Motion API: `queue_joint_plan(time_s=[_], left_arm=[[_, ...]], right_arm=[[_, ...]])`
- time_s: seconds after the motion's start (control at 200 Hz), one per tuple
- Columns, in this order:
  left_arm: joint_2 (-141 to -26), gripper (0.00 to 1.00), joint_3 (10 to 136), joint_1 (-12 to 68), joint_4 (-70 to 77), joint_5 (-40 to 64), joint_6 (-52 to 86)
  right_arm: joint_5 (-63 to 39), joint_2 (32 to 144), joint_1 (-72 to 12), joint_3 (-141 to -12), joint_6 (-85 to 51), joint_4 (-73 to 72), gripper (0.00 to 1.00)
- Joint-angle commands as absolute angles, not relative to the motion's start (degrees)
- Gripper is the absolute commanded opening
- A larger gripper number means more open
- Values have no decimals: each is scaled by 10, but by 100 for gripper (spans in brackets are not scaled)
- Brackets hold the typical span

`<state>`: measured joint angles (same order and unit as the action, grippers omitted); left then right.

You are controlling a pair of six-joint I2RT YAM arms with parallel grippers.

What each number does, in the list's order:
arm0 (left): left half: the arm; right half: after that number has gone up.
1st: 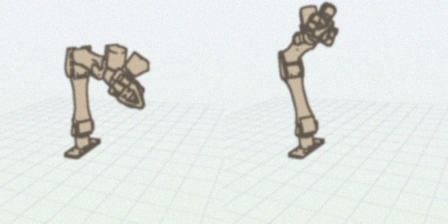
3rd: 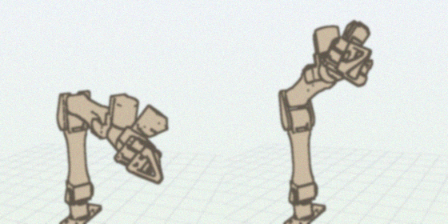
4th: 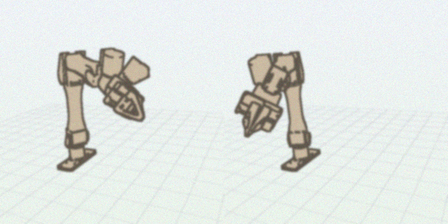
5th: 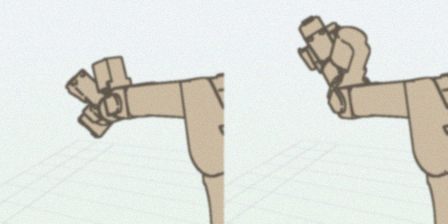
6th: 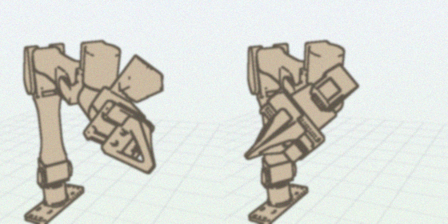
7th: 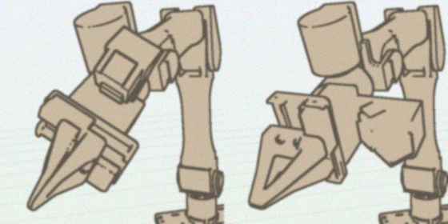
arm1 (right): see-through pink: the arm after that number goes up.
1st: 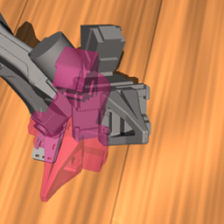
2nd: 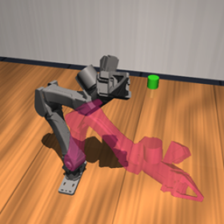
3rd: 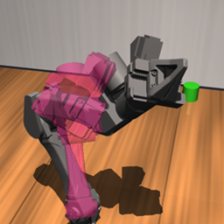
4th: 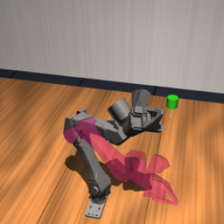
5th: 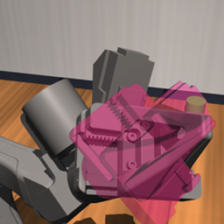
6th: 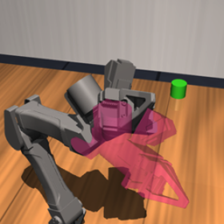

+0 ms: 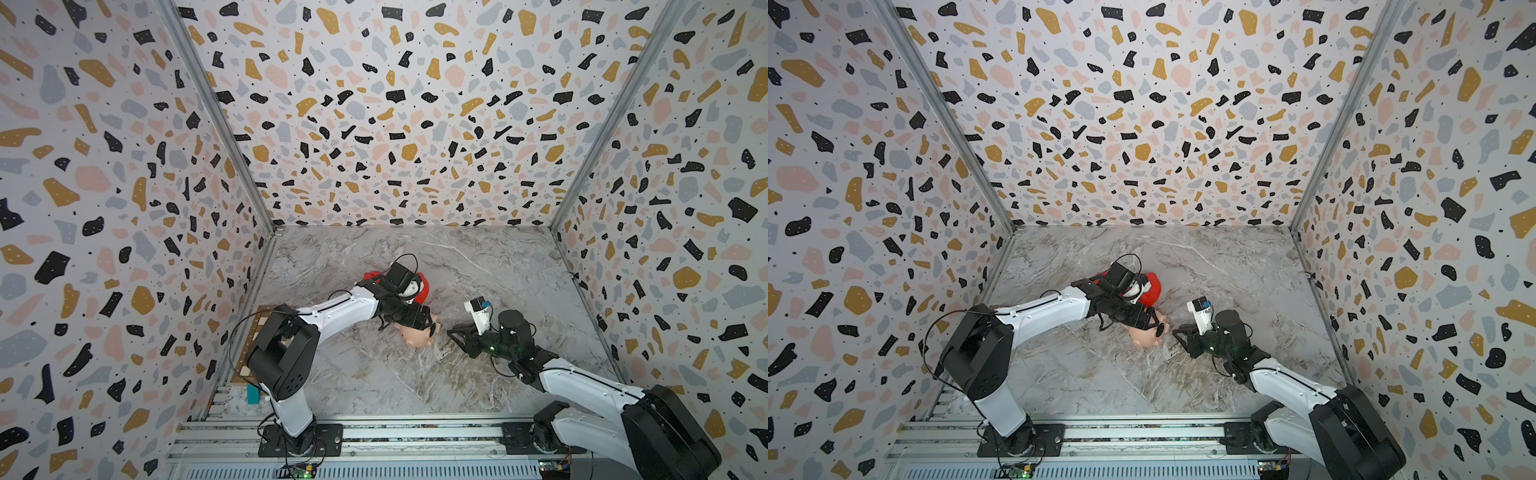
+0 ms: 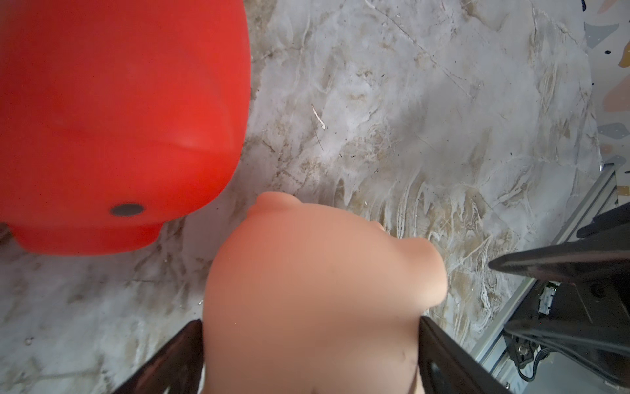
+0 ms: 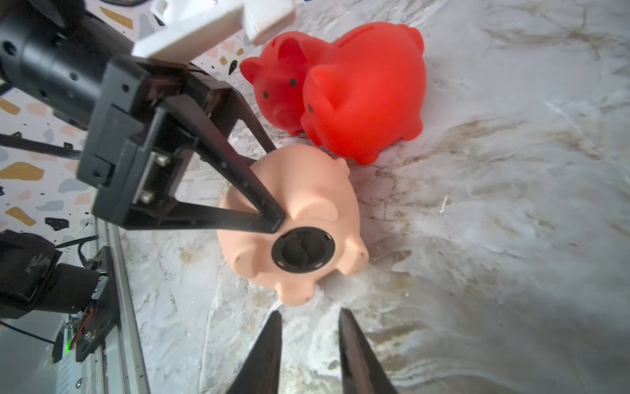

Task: Open piggy banks
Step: Open the lid on the piggy bank.

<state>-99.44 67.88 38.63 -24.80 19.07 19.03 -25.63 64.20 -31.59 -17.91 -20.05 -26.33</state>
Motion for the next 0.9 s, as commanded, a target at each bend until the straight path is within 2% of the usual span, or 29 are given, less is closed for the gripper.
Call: queue_joint_plan(time_s=[0.0,0.1,0.501,0.896], left_arm=[[-1010,87,648,385,-300,180,176],[-1010,87,646,385,-301,176,174],[-1009,88,637,386,-296,170,177],[-1009,88,637,385,-294,166,175]], right_arm=[[-229,653,-351,-186,-171,-320,29],[-208,674,-380,-185,-149,-358,23],[-198,754,-383,-182,-131,-457,22],[-199,813,-383,-183,-141,-497,22]])
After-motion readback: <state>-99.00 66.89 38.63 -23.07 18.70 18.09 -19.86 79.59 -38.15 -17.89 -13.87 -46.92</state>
